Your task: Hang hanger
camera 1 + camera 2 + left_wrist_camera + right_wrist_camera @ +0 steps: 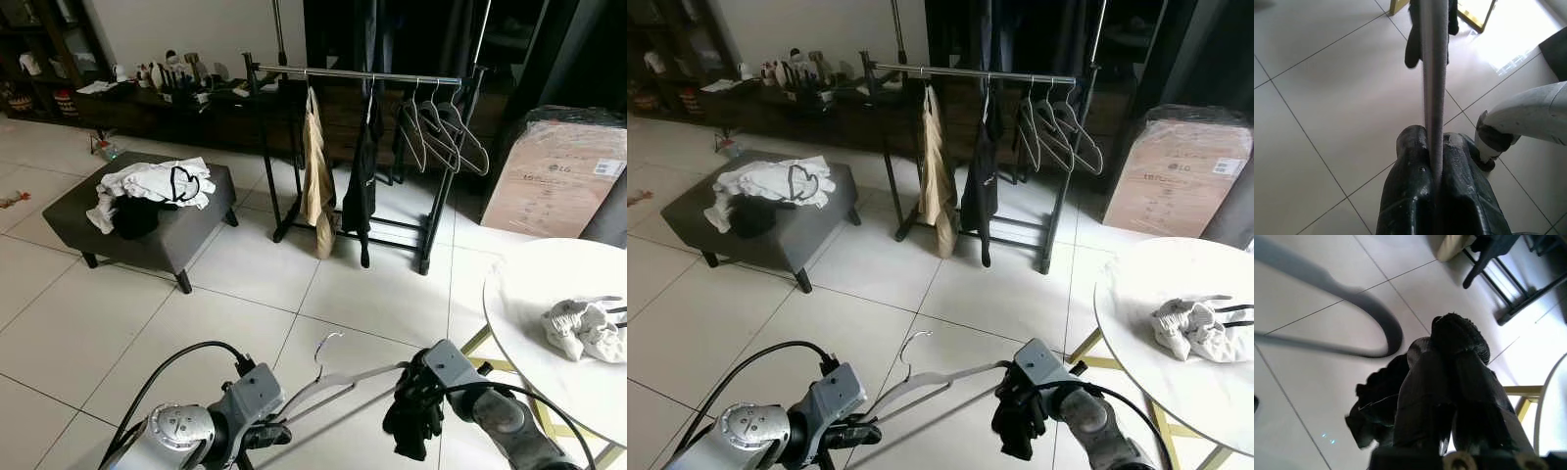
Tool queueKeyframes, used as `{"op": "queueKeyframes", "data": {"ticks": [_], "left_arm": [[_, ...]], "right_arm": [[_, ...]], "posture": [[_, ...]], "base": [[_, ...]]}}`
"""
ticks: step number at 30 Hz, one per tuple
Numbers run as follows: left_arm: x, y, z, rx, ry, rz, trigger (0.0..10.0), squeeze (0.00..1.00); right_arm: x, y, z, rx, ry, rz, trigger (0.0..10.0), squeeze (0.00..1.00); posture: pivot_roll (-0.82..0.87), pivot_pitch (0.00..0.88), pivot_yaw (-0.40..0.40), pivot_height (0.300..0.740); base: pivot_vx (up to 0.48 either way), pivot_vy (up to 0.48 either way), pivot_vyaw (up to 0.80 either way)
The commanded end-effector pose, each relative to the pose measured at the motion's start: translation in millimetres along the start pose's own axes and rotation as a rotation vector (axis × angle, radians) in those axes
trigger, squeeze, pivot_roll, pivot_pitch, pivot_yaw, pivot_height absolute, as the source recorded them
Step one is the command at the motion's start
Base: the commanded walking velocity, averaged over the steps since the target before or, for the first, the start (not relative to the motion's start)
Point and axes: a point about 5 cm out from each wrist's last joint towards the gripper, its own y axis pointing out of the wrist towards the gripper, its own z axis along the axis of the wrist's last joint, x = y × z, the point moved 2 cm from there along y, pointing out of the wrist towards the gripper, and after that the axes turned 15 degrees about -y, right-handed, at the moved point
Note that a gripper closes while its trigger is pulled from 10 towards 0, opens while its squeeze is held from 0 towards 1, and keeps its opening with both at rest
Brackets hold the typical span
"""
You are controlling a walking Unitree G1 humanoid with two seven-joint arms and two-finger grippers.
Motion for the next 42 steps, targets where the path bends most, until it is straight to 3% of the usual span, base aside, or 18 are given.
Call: {"op": "queueKeyframes", "data": {"ticks": [1,8,22,42], "left_arm": [[-5.9,-3.7,2,0.002,0.019,0.032,10.0,0.0],[0.5,-3.4,-3,-0.014,0.018,-0.017,10.0,0.0],[4.9,-4.7,-15,-0.079,0.018,-0.068,10.0,0.0],[3.2,-2.5,-13,-0.086,0.006,-0.084,10.0,0.0]], "right_arm": [[1.6,0.6,0,-0.007,0.008,-0.003,10.0,0.0],[-12.2,0.9,9,0.068,0.008,0.079,10.0,0.0],[-23.0,0.3,12,0.103,0.026,0.152,10.0,0.0],[-34.3,-10.7,24,0.24,0.026,0.354,10.0,0.0]], "posture": [[-0.04,0.045,0.023,0.74],[-0.04,0.029,0.023,0.74],[-0.05,0.0,0.028,0.74],[-0.06,0.044,0.025,0.74]], "base": [[0.0,0.0,0.0],[0.0,0.0,0.0],[0.0,0.0,0.0],[0.0,0.0,0.0]]}}
